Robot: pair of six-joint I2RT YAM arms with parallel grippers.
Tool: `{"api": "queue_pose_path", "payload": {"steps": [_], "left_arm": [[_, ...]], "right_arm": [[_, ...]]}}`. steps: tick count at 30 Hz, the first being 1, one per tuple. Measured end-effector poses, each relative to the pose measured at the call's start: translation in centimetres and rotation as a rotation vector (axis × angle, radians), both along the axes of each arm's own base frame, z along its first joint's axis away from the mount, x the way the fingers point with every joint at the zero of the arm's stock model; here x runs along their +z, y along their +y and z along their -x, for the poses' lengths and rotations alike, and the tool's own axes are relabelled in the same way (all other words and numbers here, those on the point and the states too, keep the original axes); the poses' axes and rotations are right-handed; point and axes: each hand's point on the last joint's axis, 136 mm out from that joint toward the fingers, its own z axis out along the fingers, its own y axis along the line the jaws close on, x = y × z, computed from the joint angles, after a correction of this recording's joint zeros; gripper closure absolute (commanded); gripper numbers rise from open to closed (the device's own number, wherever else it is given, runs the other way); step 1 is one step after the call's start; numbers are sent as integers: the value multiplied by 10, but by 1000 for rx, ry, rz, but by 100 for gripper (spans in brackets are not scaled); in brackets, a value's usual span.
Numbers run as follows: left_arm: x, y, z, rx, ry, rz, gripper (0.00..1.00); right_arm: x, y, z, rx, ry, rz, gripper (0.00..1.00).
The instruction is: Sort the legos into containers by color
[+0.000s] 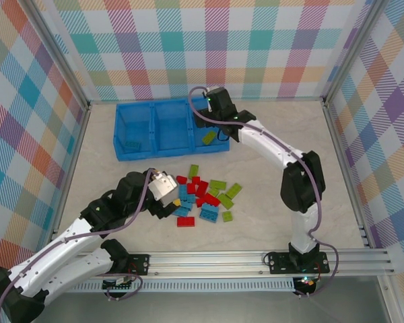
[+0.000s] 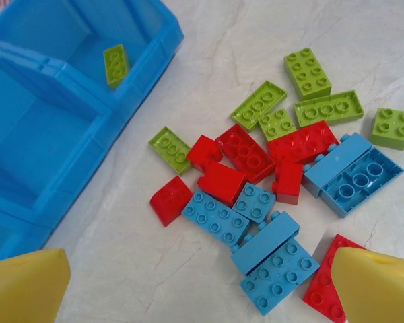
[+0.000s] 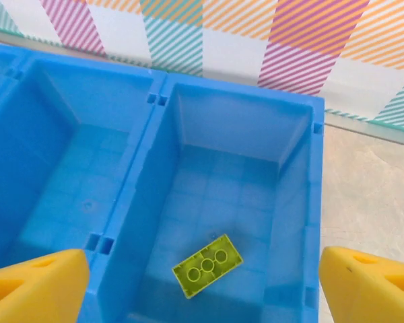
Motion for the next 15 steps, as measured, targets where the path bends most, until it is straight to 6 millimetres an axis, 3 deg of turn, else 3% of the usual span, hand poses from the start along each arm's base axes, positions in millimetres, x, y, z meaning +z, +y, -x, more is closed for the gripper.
{"api": "queue_pose_path", "payload": {"steps": [5, 9, 12, 15], "left_arm": [[31, -8, -15, 162, 110, 156, 0], [45, -18, -38, 367, 243, 292, 4], [26, -25, -60, 557, 364, 316, 5], [-14, -31, -76, 714, 474, 273, 10]], "right_arm": [[19, -21, 62, 85, 67, -43, 7], [45, -48, 136, 160, 116, -140, 5], [62, -62, 183, 213, 153, -219, 5], [56, -69, 219, 251, 234, -278, 5]]}}
